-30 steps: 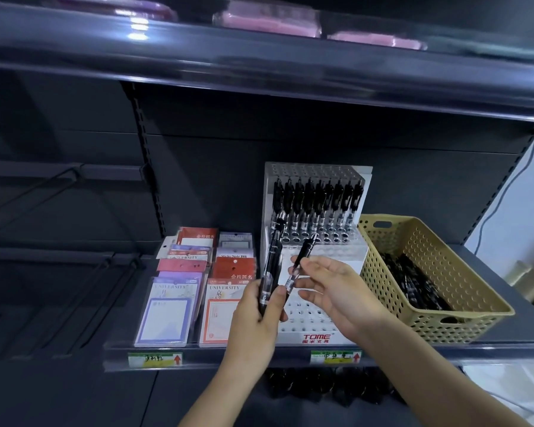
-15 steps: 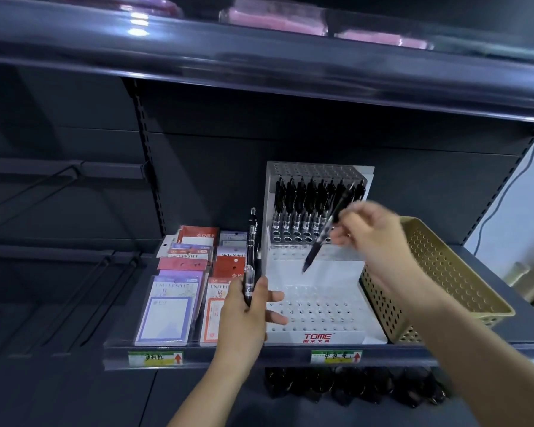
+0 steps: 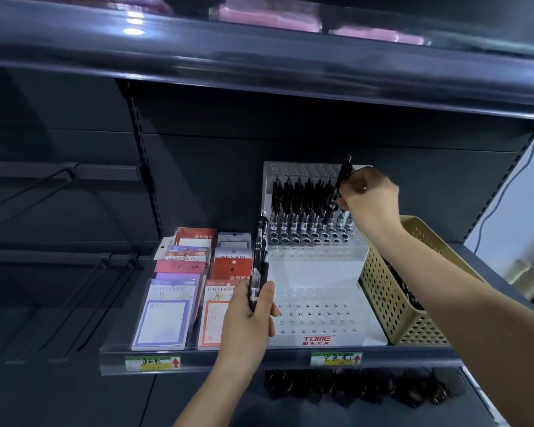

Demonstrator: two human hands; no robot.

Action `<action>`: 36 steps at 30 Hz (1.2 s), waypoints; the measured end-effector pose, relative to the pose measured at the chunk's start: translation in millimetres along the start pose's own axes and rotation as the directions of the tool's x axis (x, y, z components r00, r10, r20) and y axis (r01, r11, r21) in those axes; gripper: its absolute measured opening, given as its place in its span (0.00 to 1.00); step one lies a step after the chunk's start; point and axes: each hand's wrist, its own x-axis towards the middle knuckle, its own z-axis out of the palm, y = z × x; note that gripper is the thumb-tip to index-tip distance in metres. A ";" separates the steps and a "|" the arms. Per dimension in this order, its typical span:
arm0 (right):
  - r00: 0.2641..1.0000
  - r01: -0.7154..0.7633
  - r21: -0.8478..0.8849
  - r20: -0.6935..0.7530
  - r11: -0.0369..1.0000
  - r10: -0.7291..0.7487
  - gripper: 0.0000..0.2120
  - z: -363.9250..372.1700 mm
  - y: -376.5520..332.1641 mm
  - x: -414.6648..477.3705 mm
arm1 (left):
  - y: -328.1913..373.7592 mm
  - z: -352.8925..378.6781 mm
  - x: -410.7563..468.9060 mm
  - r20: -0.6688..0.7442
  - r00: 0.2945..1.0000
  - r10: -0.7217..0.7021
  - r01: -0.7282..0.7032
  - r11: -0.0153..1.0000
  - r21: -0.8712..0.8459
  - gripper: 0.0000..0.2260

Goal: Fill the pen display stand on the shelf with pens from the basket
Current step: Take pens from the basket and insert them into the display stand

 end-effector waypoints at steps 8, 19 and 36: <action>0.988 -0.018 -0.176 0.150 0.984 0.045 0.07 13.6 19.5 2.7 | -1.3 -2.2 4.0 0.001 1.000 -0.011 0.011 1.000 -0.002 0.08; 0.987 0.006 -0.181 0.157 0.983 0.023 0.04 15.5 28.7 6.3 | 0.6 0.3 4.4 -0.020 1.000 -0.010 0.009 1.000 -0.007 0.10; 0.980 0.025 -0.283 0.196 0.959 0.032 0.09 10.1 31.0 -7.6 | 1.5 6.9 0.6 0.001 1.000 0.003 -0.002 0.995 -0.103 0.08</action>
